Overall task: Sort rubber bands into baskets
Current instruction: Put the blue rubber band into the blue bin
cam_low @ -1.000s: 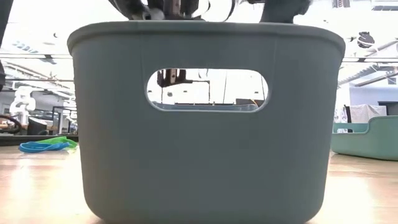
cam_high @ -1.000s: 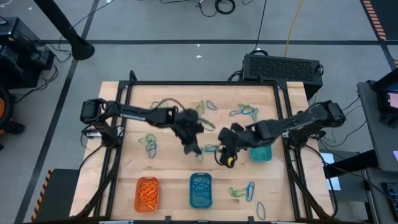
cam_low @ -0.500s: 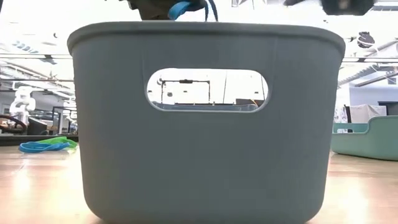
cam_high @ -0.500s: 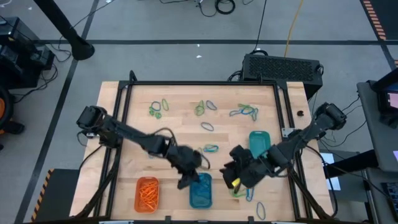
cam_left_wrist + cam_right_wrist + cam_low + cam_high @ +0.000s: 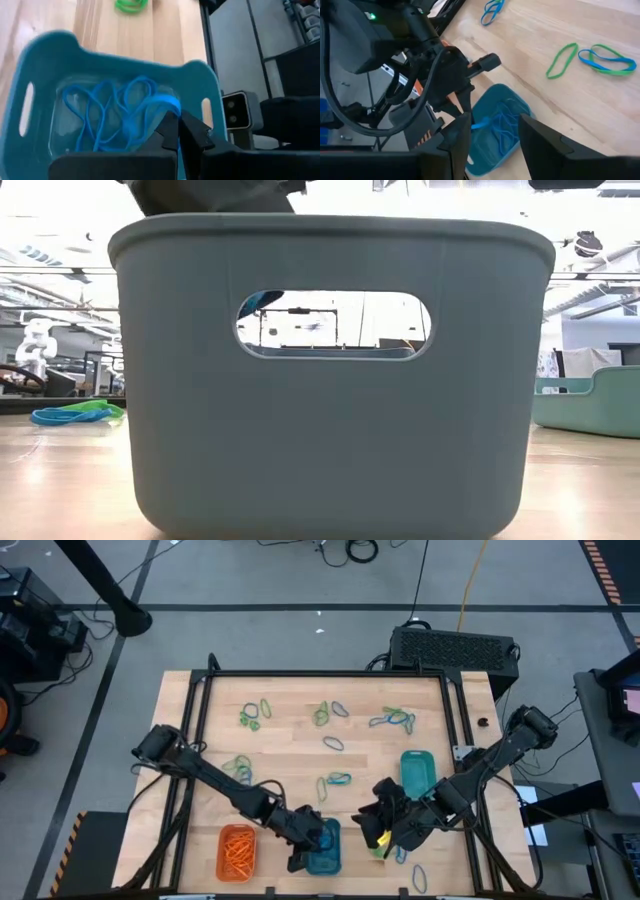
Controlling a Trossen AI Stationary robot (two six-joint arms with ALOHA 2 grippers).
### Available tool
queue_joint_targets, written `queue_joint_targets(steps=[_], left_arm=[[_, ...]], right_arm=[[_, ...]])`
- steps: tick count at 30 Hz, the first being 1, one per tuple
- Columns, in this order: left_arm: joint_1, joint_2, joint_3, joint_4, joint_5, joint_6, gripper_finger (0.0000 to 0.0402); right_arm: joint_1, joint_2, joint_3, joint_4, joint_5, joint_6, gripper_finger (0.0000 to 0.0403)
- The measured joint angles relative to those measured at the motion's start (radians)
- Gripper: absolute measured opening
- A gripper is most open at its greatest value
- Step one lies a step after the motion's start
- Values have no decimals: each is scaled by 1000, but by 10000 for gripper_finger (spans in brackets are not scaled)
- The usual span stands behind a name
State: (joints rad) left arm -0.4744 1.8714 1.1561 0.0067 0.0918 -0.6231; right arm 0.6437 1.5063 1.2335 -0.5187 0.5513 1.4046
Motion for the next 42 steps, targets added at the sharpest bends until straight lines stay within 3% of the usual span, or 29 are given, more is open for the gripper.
queue_joint_targets(steps=[6, 13, 18, 30, 34, 37, 42], left_arm=[[10, 6, 0, 7, -34, 0, 23], [47, 6, 0, -5, -40, -55, 89], [88, 6, 0, -60, 4, -125, 134], [122, 6, 55, -208, 64, -117, 148], [122, 6, 98, -302, 63, -74, 148], [121, 6, 118, -314, 62, -72, 148], [123, -15, 153, -361, 56, -95, 148]], right_arm=[[0, 0, 0, -4, 0, -79, 155], [-37, -3, 0, -96, -16, -135, 155], [-131, -28, 0, -250, -117, -222, 155], [-532, -98, 0, -503, -312, -522, 155], [-699, -96, -17, -569, -320, -634, 155], [-824, -92, -71, -524, -326, -743, 155], [-997, -92, -215, -300, -405, -887, 155]])
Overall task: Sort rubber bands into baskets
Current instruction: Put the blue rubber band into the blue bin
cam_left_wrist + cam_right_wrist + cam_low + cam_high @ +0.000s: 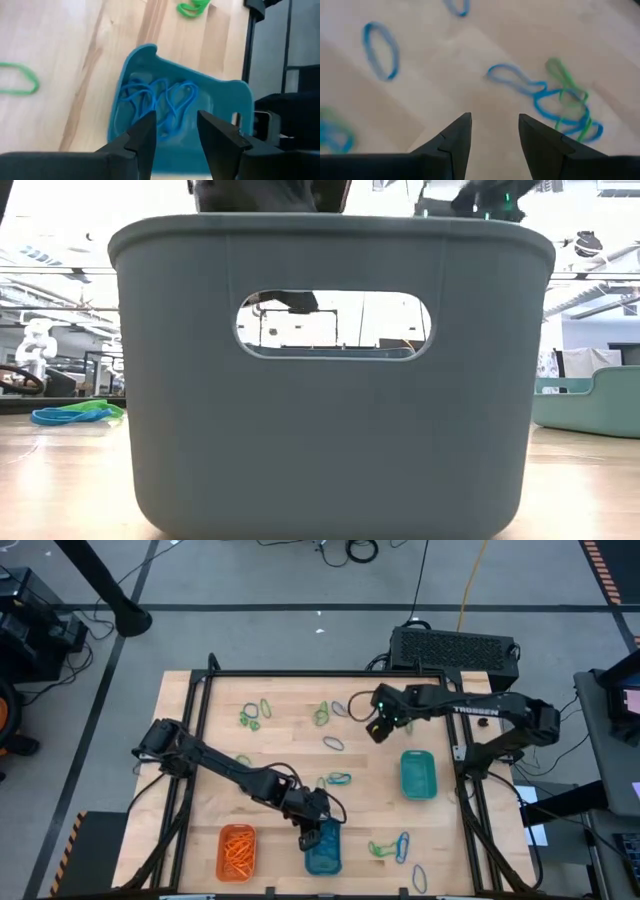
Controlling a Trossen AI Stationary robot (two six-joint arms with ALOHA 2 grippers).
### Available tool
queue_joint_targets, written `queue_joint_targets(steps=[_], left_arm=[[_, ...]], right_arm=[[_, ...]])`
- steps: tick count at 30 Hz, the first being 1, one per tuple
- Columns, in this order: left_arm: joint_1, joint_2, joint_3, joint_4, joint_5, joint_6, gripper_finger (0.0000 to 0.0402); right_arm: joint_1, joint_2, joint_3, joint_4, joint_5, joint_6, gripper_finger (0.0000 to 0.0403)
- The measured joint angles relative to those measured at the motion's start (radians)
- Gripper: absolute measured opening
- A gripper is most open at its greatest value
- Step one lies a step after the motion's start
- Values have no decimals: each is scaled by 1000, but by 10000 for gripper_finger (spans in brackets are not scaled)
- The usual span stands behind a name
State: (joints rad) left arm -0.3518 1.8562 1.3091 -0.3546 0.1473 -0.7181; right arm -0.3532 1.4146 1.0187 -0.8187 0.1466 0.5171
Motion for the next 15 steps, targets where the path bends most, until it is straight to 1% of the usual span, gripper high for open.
queue_joint_targets(steps=[5, 8, 11, 15], left_arm=[[5, -67, 40, -108, -22, -27, 148], [5, -128, 40, -120, -64, -59, 148], [5, -195, 41, -128, -123, -80, 148], [4, -276, 41, -152, -227, -77, 148]], right_arm=[[-129, 18, -89, 152, -10, -82, 155], [-175, 69, -94, 226, -64, -147, 155], [-205, 137, -95, 234, -82, -185, 155], [-218, 201, -95, 249, -99, -190, 155]])
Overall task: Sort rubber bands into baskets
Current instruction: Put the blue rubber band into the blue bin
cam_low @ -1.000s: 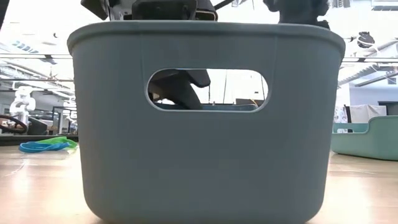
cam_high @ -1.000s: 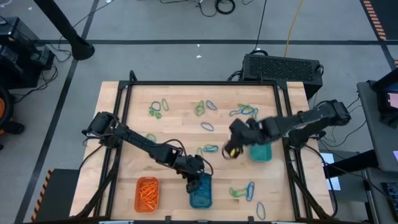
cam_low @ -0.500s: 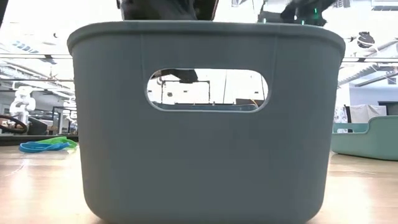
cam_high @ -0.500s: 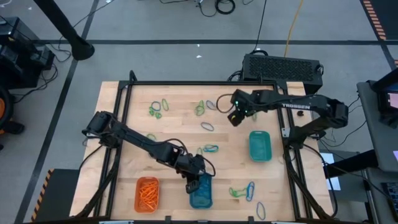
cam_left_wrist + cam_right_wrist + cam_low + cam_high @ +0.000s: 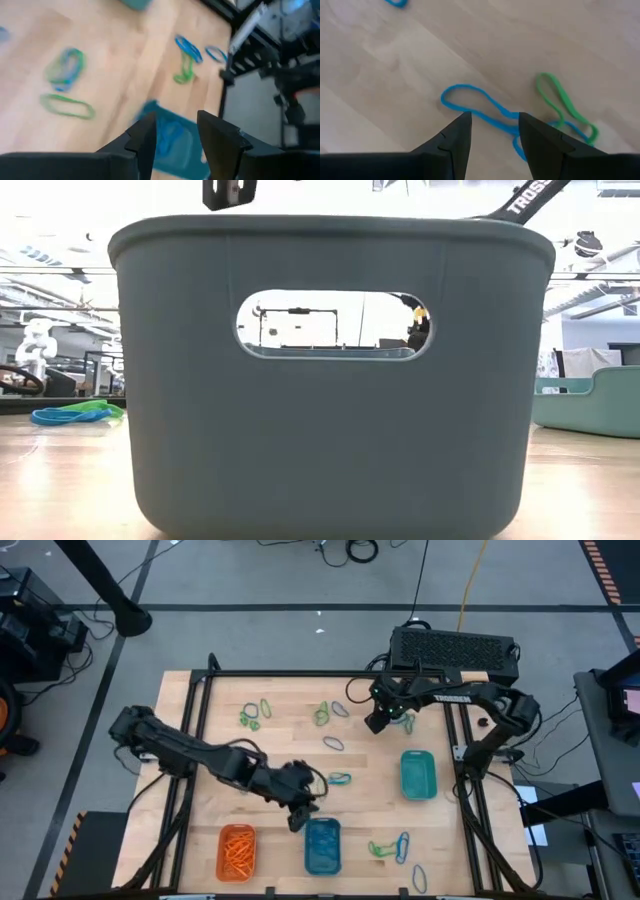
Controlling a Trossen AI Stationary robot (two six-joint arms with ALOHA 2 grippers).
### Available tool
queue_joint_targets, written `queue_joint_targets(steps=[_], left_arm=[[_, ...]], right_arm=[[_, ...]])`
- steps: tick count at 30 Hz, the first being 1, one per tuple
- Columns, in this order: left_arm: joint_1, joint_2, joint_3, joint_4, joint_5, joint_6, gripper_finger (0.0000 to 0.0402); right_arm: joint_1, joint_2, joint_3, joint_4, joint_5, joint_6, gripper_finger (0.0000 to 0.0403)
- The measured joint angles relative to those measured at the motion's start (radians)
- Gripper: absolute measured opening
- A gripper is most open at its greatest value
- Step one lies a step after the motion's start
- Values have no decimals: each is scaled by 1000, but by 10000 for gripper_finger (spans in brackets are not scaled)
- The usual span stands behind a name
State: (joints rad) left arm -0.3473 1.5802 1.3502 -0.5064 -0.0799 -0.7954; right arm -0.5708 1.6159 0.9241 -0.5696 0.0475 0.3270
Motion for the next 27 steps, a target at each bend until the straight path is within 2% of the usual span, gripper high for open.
queue_joint_targets(steps=[4, 8, 19, 23, 27], left_arm=[[0, -62, 1, -57, -89, 44, 148], [0, -93, 1, -130, -126, 53, 148], [0, -96, 0, -195, -135, 99, 148], [0, -96, 0, -196, -131, 103, 148], [0, -96, -1, -222, -129, 104, 148]], right_arm=[[3, 32, 0, 35, -3, 5, 155], [2, 57, 0, 40, -2, 20, 155], [3, 143, 5, 64, -26, 3, 153], [5, 134, 3, 51, -22, 5, 123], [3, 135, 2, 50, -21, 2, 62]])
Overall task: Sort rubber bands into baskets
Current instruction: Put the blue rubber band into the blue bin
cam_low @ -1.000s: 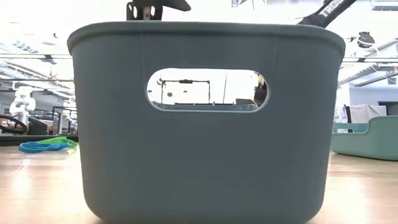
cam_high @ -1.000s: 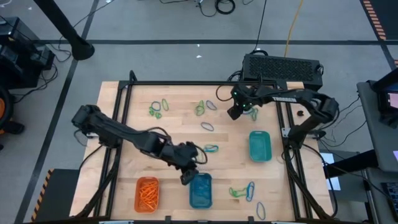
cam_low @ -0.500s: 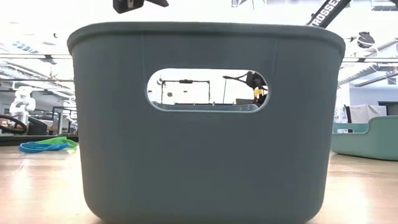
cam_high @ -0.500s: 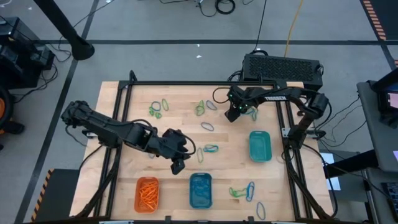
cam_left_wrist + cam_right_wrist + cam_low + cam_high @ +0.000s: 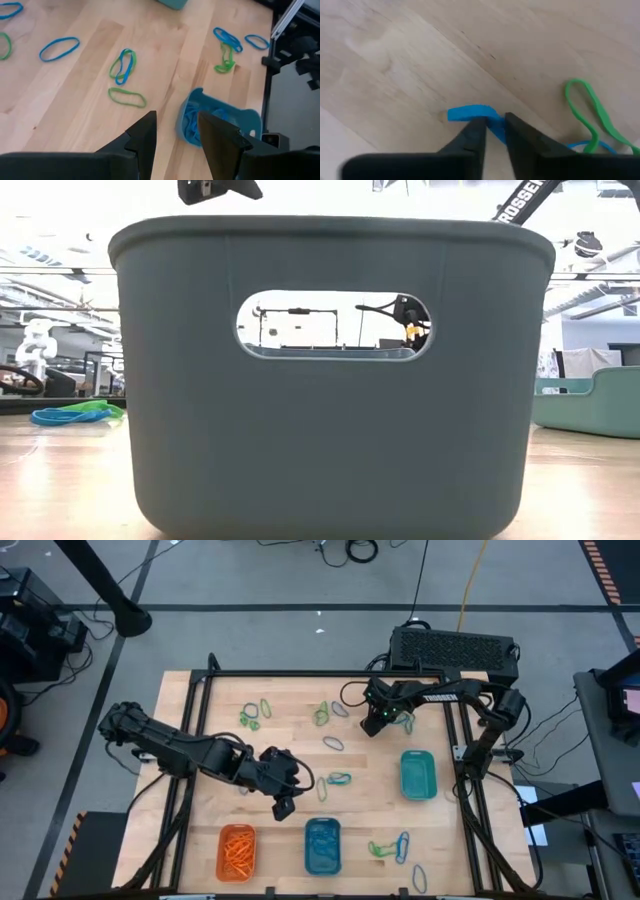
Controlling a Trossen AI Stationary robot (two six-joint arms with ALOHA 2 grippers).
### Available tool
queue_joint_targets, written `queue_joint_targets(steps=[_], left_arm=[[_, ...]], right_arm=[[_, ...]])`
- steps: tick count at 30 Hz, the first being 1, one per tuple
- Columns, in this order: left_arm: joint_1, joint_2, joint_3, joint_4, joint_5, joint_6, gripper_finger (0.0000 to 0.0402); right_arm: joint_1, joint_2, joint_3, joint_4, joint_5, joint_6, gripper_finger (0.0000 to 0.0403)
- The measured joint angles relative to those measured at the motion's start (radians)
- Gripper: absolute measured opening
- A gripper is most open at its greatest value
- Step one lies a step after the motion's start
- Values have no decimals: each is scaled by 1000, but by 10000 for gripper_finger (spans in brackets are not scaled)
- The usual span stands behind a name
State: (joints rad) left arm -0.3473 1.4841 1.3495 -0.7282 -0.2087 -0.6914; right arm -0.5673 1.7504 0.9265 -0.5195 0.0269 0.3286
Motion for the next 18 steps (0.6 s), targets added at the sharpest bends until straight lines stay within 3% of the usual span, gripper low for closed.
queue_joint_targets(steps=[4, 8, 13, 18], left_arm=[[-5, 0, 0, 7, -1, -3, 148], [-21, -8, -2, 11, -31, -1, 148], [-22, -67, -10, 33, -62, 27, 148], [-6, -146, -137, 314, -87, 73, 148]], right_arm=[[6, -13, -1, 15, -5, -10, 8], [13, -63, -7, 0, -21, -6, 4], [19, -204, -5, -22, -127, 23, 1], [99, -375, -5, -16, -216, 111, 1]])
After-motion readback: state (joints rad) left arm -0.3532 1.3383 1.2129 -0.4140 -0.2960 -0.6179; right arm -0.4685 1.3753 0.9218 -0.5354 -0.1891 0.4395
